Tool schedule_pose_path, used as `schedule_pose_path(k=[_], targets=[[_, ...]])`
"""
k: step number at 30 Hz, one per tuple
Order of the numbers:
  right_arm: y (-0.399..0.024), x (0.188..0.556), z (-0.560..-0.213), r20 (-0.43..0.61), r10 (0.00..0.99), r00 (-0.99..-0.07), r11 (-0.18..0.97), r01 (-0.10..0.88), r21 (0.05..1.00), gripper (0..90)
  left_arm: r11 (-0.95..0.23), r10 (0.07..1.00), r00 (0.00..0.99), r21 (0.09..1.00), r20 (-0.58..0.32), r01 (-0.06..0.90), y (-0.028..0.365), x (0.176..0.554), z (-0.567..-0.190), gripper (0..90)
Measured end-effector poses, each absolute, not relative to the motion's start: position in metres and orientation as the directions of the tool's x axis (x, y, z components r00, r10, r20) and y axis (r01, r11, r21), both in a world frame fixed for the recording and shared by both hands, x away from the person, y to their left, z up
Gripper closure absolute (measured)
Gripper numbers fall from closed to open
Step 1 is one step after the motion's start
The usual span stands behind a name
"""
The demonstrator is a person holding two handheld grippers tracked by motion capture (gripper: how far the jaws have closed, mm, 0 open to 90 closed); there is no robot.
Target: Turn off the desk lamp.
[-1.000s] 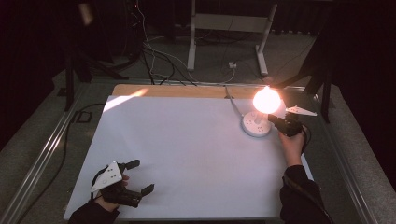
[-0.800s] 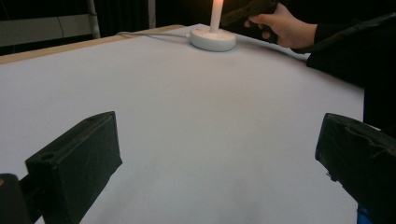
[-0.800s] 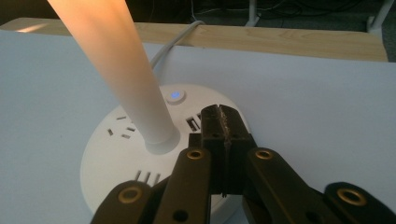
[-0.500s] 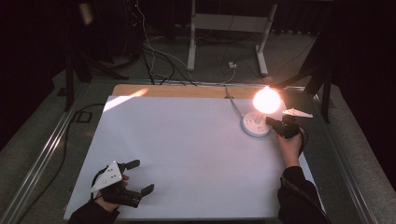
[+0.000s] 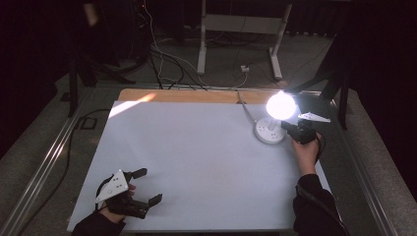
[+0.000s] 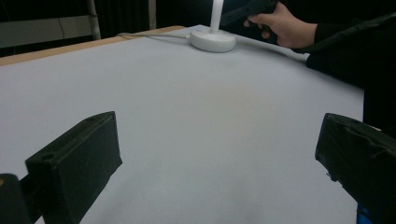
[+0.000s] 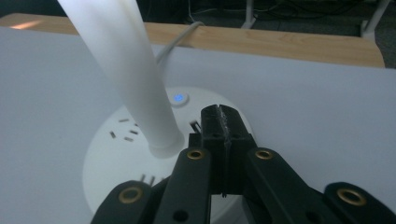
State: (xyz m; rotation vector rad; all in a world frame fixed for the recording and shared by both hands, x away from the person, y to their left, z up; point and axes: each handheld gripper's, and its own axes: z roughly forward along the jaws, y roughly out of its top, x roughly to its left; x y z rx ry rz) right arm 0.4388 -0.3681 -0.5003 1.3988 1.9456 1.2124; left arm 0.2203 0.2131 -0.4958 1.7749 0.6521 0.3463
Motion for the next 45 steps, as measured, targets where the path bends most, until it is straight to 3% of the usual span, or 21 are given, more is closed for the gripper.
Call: schedule_pose_path(k=[13,37,45], targets=[[-0.367,0.438,-0.491,0.116,0.911,-0.395,0.108,0.5,0.859,90.0,-0.187,0.591,0.801,0.949,-0.096,0.252,0.213,0.22,-0.496,0.7],[-0.367,0.44,-0.513,0.119,0.918,-0.378,0.116,0.543,0.832,90.0,-0.187,0.59,0.801,0.949,-0.097,0.253,0.214,0.221,-0.496,0.7],[-0.357,0.442,-0.512,0.072,0.923,-0.378,0.156,0.541,0.826,90.0,-0.185,0.591,0.801,0.949,-0.099,0.254,0.214,0.22,-0.496,0.7]])
